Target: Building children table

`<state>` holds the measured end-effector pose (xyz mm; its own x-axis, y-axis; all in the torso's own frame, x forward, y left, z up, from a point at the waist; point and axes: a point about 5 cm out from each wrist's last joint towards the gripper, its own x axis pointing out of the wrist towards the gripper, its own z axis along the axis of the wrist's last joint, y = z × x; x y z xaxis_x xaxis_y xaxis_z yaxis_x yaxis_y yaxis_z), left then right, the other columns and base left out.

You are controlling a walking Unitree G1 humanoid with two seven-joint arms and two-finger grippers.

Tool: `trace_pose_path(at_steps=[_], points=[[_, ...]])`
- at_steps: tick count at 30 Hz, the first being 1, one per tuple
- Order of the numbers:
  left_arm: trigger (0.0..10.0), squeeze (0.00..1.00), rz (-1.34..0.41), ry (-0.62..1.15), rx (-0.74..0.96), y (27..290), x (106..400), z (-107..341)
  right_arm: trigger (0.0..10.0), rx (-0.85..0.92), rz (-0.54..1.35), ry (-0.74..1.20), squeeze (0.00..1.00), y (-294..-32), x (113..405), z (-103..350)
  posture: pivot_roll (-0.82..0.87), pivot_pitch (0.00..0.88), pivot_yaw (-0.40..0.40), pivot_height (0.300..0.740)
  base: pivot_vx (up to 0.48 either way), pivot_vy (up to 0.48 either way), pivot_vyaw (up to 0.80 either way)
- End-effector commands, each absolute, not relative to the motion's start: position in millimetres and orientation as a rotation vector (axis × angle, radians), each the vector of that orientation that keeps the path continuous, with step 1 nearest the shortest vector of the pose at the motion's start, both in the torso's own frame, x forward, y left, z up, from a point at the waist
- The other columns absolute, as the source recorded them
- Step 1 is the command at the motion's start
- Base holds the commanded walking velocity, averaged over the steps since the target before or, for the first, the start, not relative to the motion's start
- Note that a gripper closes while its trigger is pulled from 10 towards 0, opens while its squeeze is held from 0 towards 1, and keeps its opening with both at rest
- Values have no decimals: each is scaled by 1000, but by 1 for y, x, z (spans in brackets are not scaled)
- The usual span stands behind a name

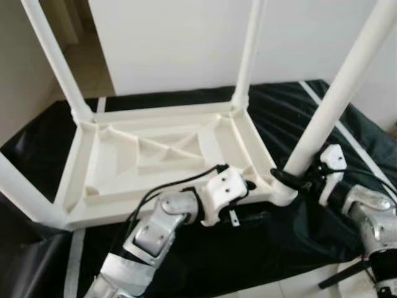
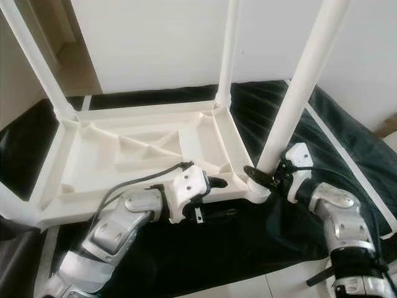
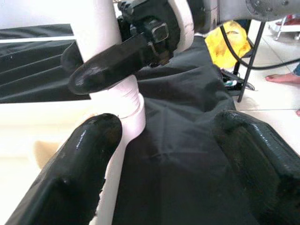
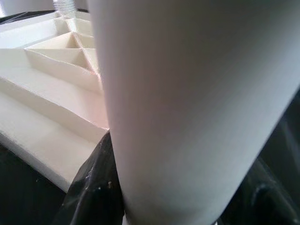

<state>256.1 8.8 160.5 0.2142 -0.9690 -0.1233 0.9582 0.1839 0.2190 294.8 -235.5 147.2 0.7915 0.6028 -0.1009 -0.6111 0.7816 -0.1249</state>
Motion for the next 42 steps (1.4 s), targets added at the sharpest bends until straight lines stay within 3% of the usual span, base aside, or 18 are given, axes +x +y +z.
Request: trace_pose_path(at_steps=[1,12,24,34,41,42], points=[[10000,0,-1354,-31,265,7,257,158,10000,-123,623,93,0,-231,294,139,-69,0,-15,740,0,0,0],[10000,0,-1348,-34,253,7,256,158,10000,-62,389,110,0,-212,291,132,-85,0,-20,740,0,0,0],[10000,0,-1335,-42,245,10,258,160,10000,69,-151,104,0,-182,275,132,-76,0,-34,740,0,0,0],[10000,0,-1338,-48,257,14,260,163,10000,95,-213,132,0,-159,253,132,-74,0,-7,740,0,0,0],[10000,0,-1344,-47,266,16,262,166,10000,105,-269,118,0,-163,240,138,-78,0,12,740,0,0,0],[10000,0,-1345,-48,269,15,263,166,10000,108,-258,102,1000,-162,240,139,-75,0,14,740,0,0,0]])
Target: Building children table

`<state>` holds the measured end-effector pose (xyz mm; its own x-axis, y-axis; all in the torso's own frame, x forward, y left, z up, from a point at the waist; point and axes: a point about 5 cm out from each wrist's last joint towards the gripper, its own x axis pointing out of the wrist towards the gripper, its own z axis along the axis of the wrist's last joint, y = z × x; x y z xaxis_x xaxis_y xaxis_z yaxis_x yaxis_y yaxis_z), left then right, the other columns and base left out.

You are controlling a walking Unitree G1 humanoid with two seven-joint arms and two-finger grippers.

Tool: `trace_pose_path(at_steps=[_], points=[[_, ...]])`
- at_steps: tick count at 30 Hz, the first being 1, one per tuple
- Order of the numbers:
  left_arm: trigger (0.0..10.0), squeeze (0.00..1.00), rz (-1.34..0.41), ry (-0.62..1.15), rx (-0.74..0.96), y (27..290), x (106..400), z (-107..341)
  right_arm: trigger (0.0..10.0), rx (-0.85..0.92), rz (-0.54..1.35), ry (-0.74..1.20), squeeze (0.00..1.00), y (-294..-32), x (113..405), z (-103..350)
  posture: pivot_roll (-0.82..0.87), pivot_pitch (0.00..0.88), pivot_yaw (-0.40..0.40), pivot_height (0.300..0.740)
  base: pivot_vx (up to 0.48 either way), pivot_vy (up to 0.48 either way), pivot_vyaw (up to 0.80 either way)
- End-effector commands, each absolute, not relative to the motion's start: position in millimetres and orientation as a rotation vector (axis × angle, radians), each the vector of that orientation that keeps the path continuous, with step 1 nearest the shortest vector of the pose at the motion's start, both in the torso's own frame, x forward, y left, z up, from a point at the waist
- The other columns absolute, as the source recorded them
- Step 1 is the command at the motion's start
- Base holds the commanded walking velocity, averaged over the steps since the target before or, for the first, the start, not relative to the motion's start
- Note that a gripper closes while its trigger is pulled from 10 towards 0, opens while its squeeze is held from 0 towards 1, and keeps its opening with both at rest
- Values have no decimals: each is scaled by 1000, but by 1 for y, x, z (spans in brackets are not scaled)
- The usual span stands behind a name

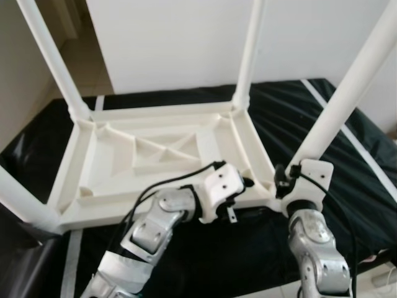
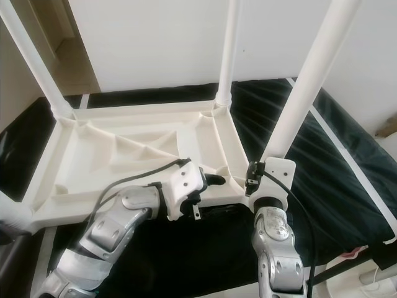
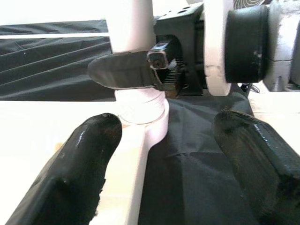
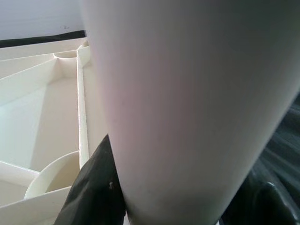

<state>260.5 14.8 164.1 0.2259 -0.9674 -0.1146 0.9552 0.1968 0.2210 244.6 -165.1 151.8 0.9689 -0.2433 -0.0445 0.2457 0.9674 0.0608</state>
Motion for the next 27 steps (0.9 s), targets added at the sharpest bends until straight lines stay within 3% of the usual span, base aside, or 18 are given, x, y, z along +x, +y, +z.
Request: trace_pose_path(at_steps=[1,7,9,27], points=[[10000,0,-1345,-48,269,15,263,166,10000,108,-258,102,1000,-162,240,139,-75,0,14,740,0,0,0],[10000,0,-1342,-57,267,13,264,168,10000,114,-180,-4,1000,-163,246,155,-66,0,6,740,0,0,0],[10000,0,-1331,-66,241,11,263,169,10000,111,-154,-36,0,-170,248,158,-66,0,3,740,0,0,0],[10000,0,-1219,-114,224,-1,266,169,10000,-49,284,-95,0,-209,270,160,-74,0,-6,740,0,0,0]])
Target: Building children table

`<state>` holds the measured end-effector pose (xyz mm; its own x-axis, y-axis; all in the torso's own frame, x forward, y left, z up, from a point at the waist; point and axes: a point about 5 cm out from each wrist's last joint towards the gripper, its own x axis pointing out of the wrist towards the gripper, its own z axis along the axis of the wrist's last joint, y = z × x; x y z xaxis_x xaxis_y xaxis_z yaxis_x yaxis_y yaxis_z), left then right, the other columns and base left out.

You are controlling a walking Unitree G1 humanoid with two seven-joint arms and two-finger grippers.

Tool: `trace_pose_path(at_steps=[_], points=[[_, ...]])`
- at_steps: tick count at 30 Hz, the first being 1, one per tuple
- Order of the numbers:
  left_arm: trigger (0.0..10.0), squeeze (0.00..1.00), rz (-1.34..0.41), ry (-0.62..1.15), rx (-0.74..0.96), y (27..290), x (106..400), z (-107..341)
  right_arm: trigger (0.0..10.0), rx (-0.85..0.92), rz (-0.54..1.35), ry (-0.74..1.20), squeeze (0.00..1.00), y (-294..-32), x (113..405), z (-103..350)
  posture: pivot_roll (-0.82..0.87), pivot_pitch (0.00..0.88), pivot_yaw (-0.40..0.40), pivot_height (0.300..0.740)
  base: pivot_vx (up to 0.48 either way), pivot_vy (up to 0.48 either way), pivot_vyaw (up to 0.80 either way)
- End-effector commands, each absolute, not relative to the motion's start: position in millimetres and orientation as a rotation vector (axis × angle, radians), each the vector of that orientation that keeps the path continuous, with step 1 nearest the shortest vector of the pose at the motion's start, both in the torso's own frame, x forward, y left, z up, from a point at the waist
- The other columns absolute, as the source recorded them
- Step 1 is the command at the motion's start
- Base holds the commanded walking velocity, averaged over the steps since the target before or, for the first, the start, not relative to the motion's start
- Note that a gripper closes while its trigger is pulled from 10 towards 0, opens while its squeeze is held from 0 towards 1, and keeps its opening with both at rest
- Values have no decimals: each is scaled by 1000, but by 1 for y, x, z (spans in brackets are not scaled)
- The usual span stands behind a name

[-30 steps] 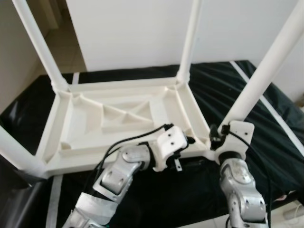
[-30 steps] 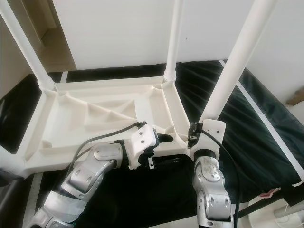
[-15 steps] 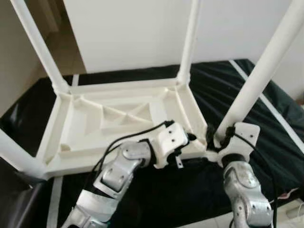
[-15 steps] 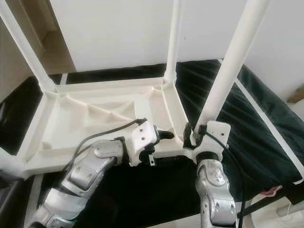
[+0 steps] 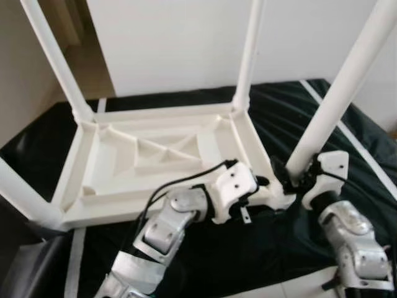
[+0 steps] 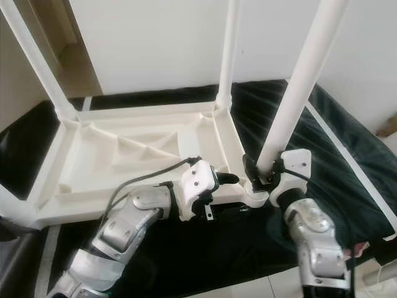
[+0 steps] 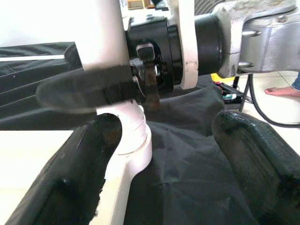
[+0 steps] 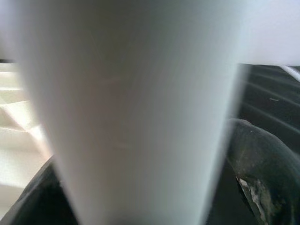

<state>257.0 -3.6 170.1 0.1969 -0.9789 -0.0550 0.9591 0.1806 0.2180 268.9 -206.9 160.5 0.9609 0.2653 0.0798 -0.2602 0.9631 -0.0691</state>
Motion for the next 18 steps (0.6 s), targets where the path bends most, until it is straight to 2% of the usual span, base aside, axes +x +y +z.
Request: trace_pose_path(at_steps=[1,7,16,17,18], points=[[10000,0,-1213,-111,225,-1,266,168,10000,-35,322,-84,0,-211,273,160,-74,0,-8,740,0,0,0],[10000,0,-1198,-78,253,-3,266,153,10000,-77,509,-19,0,-213,285,151,-76,0,-6,740,0,0,0],[10000,0,-1189,-82,250,-4,269,153,10000,-134,604,8,0,-215,294,147,-72,0,-7,740,0,0,0],[10000,0,-1184,-85,250,-3,270,154,3843,-141,615,11,0,-217,296,147,-72,0,-7,740,0,0,0],[10000,0,-1184,-85,250,-3,270,154,3843,-141,615,11,0,-217,296,147,-72,0,-7,740,0,0,0]])
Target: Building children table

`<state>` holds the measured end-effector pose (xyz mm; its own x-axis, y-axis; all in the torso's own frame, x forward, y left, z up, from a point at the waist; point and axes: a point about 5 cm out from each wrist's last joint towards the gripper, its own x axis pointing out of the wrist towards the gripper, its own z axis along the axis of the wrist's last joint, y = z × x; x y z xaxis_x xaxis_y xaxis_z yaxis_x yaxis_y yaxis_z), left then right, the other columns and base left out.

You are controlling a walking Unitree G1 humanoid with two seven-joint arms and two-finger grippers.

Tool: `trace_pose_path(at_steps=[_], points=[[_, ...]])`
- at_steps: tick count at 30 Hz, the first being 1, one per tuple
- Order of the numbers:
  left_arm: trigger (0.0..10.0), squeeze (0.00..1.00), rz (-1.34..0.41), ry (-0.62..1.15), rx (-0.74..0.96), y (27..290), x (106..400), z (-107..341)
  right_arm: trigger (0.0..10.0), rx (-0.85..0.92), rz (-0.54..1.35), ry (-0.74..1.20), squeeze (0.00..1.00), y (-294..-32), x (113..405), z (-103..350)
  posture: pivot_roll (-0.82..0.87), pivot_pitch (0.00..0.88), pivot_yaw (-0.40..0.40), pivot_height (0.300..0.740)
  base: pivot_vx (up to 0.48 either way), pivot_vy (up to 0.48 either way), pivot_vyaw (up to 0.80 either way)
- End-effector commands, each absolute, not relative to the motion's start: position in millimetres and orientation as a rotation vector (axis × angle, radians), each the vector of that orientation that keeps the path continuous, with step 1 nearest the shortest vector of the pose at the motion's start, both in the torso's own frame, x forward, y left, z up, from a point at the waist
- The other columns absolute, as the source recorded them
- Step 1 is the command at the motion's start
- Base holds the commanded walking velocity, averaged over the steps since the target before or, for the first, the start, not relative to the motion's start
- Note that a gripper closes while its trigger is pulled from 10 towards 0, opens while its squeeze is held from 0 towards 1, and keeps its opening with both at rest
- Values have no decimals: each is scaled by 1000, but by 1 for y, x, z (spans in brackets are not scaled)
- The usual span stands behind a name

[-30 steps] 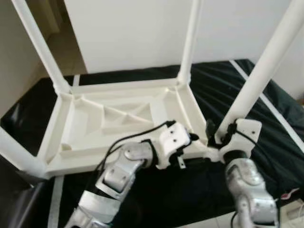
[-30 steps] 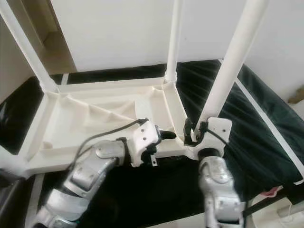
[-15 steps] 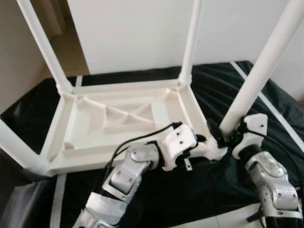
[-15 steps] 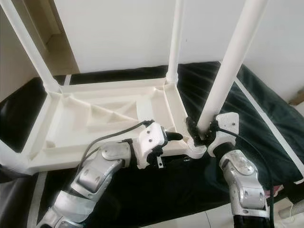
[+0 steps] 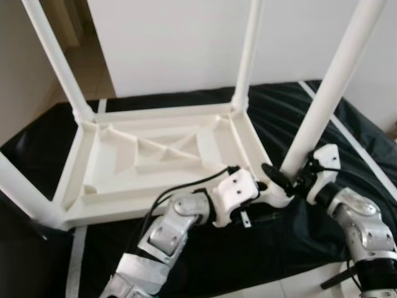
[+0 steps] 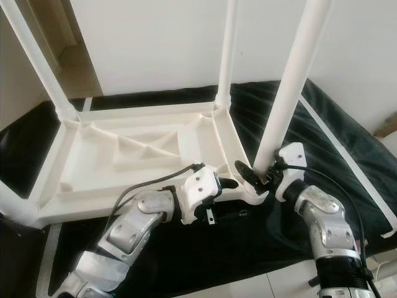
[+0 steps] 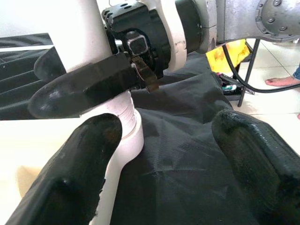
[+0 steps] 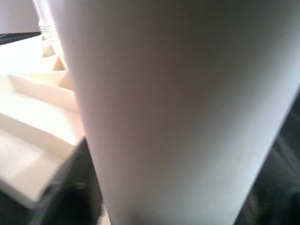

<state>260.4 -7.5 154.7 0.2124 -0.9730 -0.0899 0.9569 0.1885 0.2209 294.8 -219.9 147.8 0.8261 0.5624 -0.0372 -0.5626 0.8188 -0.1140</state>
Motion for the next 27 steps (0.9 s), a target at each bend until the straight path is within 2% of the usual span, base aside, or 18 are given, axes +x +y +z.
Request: trace_pose_path(at_steps=[1,14,15,24,27], points=[[10000,0,-1179,-89,248,-3,271,155,0,-140,625,21,0,-219,297,145,-70,0,-10,740,0,0,0],[10000,0,-1170,-104,237,-2,273,156,0,-85,639,87,0,-229,290,132,-81,0,-6,740,0,0,0],[10000,0,-1169,-104,237,-2,274,156,10000,-76,617,86,0,-230,288,131,-84,0,-7,740,0,0,0],[10000,0,-1169,-98,230,-4,274,155,10000,-86,489,102,0,-229,287,129,-89,0,-15,740,0,0,0],[10000,0,-1168,-98,227,-5,273,154,10000,-83,386,119,0,-229,287,126,-89,0,-20,740,0,0,0]])
